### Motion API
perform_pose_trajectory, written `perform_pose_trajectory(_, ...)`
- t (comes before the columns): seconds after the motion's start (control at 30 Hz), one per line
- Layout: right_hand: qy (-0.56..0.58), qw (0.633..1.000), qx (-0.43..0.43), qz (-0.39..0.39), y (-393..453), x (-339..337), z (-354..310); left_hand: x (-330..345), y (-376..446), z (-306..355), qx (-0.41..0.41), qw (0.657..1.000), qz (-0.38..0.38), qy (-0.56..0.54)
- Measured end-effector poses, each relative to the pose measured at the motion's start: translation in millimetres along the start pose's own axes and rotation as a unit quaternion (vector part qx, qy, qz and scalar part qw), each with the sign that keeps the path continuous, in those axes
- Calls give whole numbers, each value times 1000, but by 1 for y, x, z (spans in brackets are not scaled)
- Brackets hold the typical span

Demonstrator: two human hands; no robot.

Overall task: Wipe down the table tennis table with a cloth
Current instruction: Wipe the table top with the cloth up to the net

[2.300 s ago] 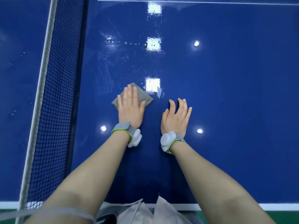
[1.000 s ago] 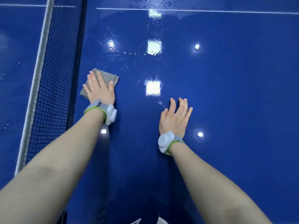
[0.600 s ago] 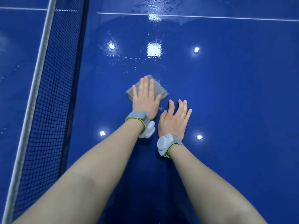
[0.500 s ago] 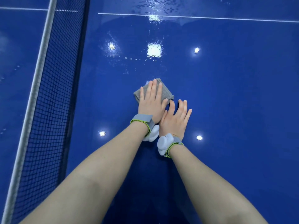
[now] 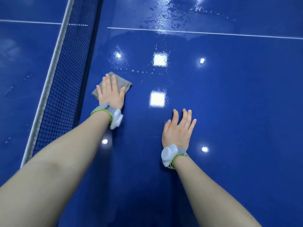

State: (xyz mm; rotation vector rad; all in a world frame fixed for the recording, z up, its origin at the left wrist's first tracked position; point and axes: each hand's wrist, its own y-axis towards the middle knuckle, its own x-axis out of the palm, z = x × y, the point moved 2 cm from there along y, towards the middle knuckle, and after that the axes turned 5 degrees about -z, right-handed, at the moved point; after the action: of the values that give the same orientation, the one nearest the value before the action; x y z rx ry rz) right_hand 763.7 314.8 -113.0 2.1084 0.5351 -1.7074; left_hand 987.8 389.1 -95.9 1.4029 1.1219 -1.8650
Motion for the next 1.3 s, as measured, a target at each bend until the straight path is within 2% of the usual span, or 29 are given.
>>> perform_pose_trajectory(0.1, 4, 1000, -1, 2, 4, 0, -2, -7, 14, -18, -33, 999, -4, -18)
perform_pose_trajectory(0.23, 8, 1000, -4, -1, 9, 3, -5, -5, 15, -5, -45, 999, -11, -20)
perform_pose_trajectory(0.37, 7, 1000, -6, 6, 13, 4, -6, 1, 8, 31, 13, 1000, 3, 11)
perform_pose_trajectory(0.47, 4, 1000, -5, 8, 17, 5, -8, 7, 0, 61, 80, 996, -23, 17)
perform_pose_trajectory(0.6, 6, 1000, -12, 11, 21, 5, -8, 8, 2, 56, 150, 988, -26, 27)
perform_pose_trajectory(0.73, 0, 1000, -16, 13, 24, 6, -9, -6, 24, 16, 38, 999, 5, 4)
perform_pose_trajectory(0.87, -8, 1000, -13, 12, 29, 8, -9, -11, 42, -2, -10, 1000, 22, -13)
perform_pose_trajectory(1.0, -10, 1000, -12, 10, 33, 8, -13, -12, 51, 12, -52, 998, 10, -34)
perform_pose_trajectory(1.13, -12, 1000, -11, 12, 39, 7, -15, -7, 43, 42, 11, 1000, 20, 7)
perform_pose_trajectory(1.3, -14, 1000, -5, 9, 43, 7, -18, 1, 26, 85, 123, 992, -21, 29)
